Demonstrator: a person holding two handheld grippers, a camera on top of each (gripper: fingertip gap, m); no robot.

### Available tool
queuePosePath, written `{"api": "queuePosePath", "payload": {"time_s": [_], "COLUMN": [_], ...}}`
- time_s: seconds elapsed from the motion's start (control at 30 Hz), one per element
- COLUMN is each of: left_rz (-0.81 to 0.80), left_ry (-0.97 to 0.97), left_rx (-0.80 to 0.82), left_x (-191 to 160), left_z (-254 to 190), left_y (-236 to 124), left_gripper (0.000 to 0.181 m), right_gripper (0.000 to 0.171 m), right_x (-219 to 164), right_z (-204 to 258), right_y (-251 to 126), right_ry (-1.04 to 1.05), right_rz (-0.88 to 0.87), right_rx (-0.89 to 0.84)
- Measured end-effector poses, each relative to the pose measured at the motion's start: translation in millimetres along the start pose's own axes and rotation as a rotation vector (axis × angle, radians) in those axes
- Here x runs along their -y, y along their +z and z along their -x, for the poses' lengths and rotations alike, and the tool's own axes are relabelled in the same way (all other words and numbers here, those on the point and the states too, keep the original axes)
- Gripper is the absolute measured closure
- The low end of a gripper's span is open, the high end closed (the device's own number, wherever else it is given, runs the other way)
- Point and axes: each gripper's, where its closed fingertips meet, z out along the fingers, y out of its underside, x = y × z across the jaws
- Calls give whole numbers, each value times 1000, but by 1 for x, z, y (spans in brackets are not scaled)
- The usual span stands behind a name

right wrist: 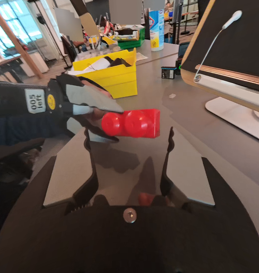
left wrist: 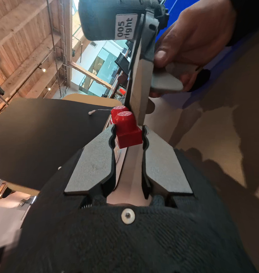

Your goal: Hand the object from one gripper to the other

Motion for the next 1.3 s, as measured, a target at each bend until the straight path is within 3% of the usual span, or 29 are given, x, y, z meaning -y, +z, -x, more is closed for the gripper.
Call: {"api": "queuePosePath", "payload": {"time_s": [0.07,0.13,0.33,0.53,1.07,1.3], "left_rz": [10,37,115,125,122,104], "left_ry": [15,58,145,154,11,46], "left_rx": [-39,-49,-80,-70,-2,-11], "left_x": [0,-2,-15,-17,-20,-15], "left_z": [-11,-18,-33,-33,-17,-22], "left_y": [3,7,13,14,13,13], "left_gripper": [149,149,149,150,144,144], "right_gripper": [69,94,94,96,96,96], "right_x": [-1,-6,-35,-42,-18,-23], "right_z": [-2,-5,-23,-26,-27,1], "right_y": [2,3,7,7,-5,7], "right_ry": [-24,-54,-239,-117,65,-14], "right_rz": [-3,33,250,275,117,157], "right_rx": [-39,-78,-240,-229,-144,-25]}}
